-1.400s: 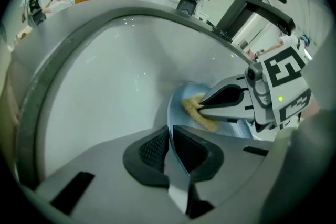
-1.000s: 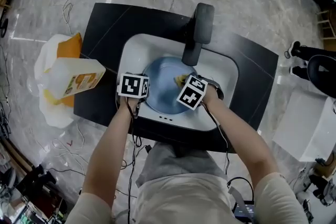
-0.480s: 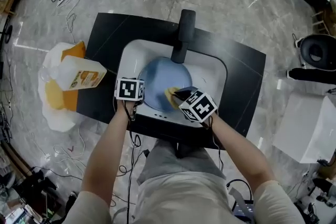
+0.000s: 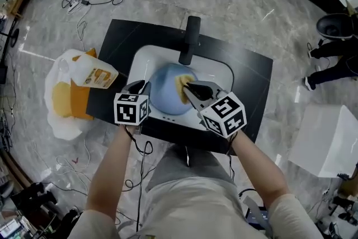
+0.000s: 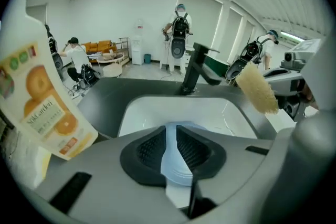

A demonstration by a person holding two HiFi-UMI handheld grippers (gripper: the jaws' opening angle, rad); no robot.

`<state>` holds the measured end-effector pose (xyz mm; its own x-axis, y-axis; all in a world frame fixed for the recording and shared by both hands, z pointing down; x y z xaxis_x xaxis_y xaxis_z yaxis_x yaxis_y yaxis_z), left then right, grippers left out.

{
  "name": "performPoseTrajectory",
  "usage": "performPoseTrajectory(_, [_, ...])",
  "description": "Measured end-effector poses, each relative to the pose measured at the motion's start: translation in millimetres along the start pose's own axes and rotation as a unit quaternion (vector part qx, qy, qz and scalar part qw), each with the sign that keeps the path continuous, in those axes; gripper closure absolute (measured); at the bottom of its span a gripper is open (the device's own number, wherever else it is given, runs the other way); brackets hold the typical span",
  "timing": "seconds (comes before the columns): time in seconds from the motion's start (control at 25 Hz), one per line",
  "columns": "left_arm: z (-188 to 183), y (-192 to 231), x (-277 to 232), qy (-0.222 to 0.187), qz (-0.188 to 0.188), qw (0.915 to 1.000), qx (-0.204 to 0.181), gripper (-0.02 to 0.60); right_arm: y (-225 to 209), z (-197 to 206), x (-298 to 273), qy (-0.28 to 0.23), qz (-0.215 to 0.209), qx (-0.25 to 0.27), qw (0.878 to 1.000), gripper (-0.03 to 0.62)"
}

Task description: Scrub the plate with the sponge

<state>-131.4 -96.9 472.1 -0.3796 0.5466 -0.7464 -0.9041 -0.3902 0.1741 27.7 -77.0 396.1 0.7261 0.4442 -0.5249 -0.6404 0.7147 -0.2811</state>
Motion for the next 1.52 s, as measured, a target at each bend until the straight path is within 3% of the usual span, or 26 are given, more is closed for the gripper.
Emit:
performPoseTrajectory(0.4, [-61, -22, 103, -0.115, 0.005, 0.9932, -0.015, 0.538, 41, -94, 82, -0.116, 0.025, 0.049, 0.992, 0.548])
performPoseTrajectory(0.56, [-86, -37, 144, -0.191, 0.004, 0.9794, -0.064, 0.540, 60, -116, 101, -0.147, 0.024, 0.077, 0.986, 0.548])
performPoseTrajectory(0.68, [-94, -49, 173, -0.236, 0.002, 0.9676, -0.088, 0.542, 78, -130, 114, -0.169, 0.012, 0.066, 0.983, 0.548])
performPoseTrajectory(0.92, [-103, -69, 230, -0.274, -0.020, 0.9512, -0.141, 0.545, 119, -164, 142, -0.208, 0.001, 0.091, 0.974, 0.548])
performPoseTrajectory(1.2, [-109, -74, 294, -0.317, -0.035, 0.9393, -0.125, 0.545, 159, -191, 170, -0.230, -0.021, 0.155, 0.960, 0.548])
performPoseTrajectory(1.52, [-120, -76, 348, -0.366, -0.064, 0.9228, -0.102, 0.545, 188, -208, 192, -0.257, -0.037, 0.187, 0.947, 0.548])
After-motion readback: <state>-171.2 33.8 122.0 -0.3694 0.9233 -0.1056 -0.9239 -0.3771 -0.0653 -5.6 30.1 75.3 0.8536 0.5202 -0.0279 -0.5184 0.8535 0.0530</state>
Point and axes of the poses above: the fingertips, and each gripper's own axes: x backward along the fingers, y to its left, z out of its underside, the point moved 3 cm from there along x, backward along the fingers, and after that the axes turned 1 degree about z, right-handed, at the moved point
